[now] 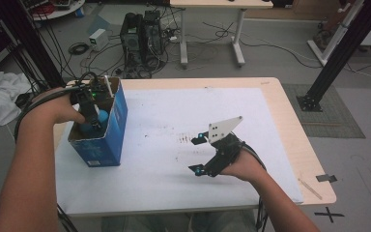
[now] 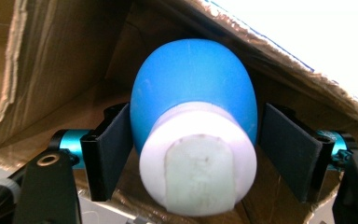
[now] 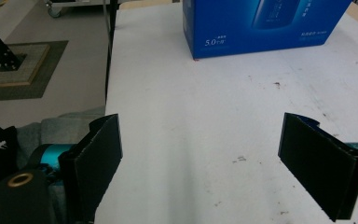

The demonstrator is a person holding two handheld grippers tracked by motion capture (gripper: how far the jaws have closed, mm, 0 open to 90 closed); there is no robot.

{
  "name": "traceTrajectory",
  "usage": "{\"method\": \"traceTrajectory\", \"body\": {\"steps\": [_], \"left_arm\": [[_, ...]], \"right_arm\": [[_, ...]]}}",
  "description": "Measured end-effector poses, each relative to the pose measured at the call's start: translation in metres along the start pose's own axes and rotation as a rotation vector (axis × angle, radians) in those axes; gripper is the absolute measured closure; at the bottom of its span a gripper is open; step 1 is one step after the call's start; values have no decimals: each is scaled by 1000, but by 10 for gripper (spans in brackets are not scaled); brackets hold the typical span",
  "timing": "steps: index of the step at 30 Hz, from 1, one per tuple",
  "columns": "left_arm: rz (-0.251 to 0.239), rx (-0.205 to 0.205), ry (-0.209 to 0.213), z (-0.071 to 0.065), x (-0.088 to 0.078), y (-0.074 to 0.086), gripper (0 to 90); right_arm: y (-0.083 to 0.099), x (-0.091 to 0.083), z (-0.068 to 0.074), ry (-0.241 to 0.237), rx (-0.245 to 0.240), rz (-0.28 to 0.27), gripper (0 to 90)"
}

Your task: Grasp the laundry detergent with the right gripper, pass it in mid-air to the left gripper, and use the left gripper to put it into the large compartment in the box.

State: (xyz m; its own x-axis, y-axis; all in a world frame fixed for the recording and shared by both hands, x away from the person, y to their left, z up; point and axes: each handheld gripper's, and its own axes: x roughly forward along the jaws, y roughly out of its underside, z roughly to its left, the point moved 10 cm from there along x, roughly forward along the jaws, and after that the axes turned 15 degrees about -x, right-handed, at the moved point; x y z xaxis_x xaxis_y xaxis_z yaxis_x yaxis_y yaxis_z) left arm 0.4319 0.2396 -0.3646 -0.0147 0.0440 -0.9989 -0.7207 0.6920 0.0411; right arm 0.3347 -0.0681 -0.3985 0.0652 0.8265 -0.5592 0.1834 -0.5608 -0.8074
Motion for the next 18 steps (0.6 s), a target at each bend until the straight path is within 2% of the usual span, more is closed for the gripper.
{"method": "traceTrajectory", "body": {"steps": [10, 15, 16, 18], "left_arm": [[-11, 11, 11, -2, -12, 2, 263], [-22, -3, 1, -2, -17, 4, 238], [-16, 7, -4, -1, -19, 4, 239], [-24, -2, 6, -3, -20, 5, 238]], "right_arm": [[0, -3, -2, 2, 1, 2, 127], [-1, -3, -2, -1, 0, -1, 127], [-1, -3, -2, 1, 0, -1, 127], [-1, -2, -2, 2, 1, -3, 127]]}}
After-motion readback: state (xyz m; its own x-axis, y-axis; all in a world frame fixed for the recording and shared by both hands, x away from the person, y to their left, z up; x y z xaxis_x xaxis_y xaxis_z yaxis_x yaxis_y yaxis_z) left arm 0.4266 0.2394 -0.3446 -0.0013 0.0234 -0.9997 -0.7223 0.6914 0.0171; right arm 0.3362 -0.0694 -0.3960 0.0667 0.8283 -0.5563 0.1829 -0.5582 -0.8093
